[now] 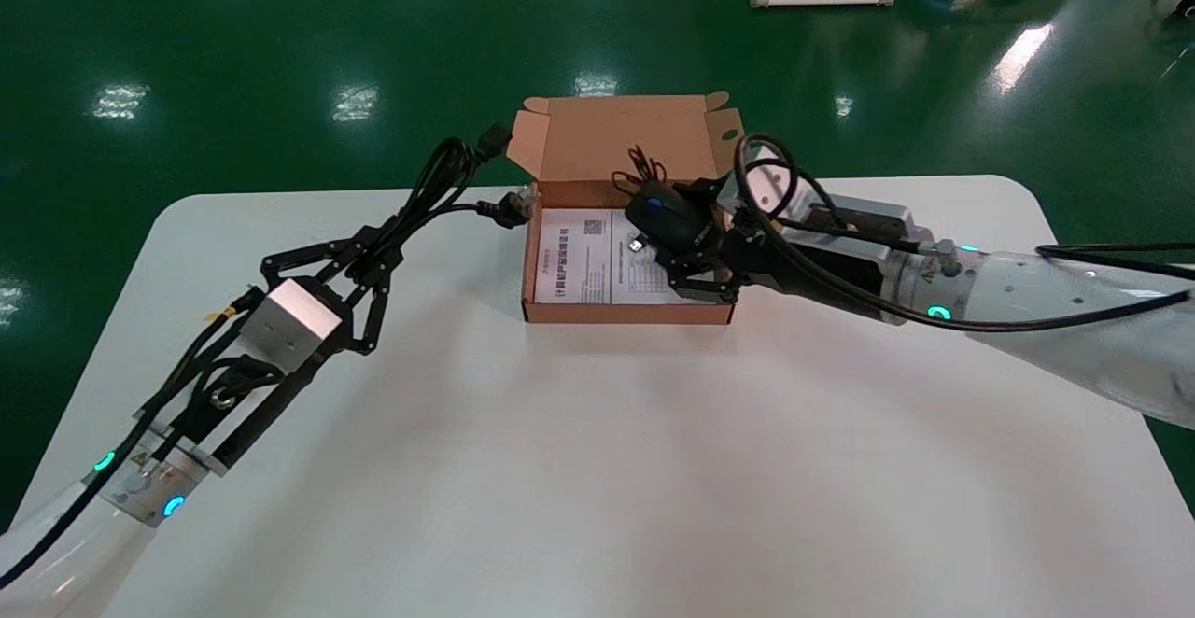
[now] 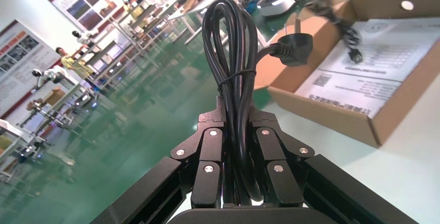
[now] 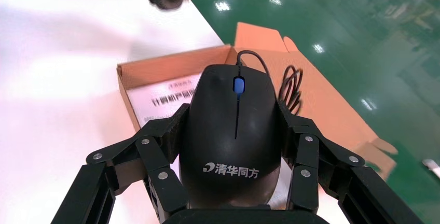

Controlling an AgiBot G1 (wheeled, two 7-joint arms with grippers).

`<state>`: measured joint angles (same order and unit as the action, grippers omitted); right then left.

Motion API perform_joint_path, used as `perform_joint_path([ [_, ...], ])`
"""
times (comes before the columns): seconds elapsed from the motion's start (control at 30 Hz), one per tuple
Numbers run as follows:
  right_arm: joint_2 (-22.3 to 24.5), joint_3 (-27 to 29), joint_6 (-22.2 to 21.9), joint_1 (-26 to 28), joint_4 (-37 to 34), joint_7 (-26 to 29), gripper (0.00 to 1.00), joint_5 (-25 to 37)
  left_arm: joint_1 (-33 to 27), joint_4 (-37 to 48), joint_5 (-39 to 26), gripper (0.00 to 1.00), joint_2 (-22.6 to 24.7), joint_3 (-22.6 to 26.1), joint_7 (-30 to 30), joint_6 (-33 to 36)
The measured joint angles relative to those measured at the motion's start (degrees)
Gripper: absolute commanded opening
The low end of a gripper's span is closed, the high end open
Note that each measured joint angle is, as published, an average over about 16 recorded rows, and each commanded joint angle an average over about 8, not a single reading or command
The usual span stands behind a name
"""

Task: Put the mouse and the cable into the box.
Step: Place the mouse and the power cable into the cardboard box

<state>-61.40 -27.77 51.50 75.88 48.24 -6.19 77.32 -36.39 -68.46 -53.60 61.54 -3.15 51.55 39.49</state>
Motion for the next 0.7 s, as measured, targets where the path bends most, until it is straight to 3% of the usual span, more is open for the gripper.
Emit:
perform_joint_path([
  [0.37,-7.6,-0.4,1.4,2.9,-12.5,-9.0,0.0,-0.9,2.4,-1.9,-0.7,0.0,-1.0,0.1,-1.2,-1.3],
  [0.7,-9.7,0.2,4.3,5.9,-23.7,-17.7,0.0,-2.1,3.7,-4.7,-2.1,0.0,-1.4,1.3,-3.1,-3.5],
])
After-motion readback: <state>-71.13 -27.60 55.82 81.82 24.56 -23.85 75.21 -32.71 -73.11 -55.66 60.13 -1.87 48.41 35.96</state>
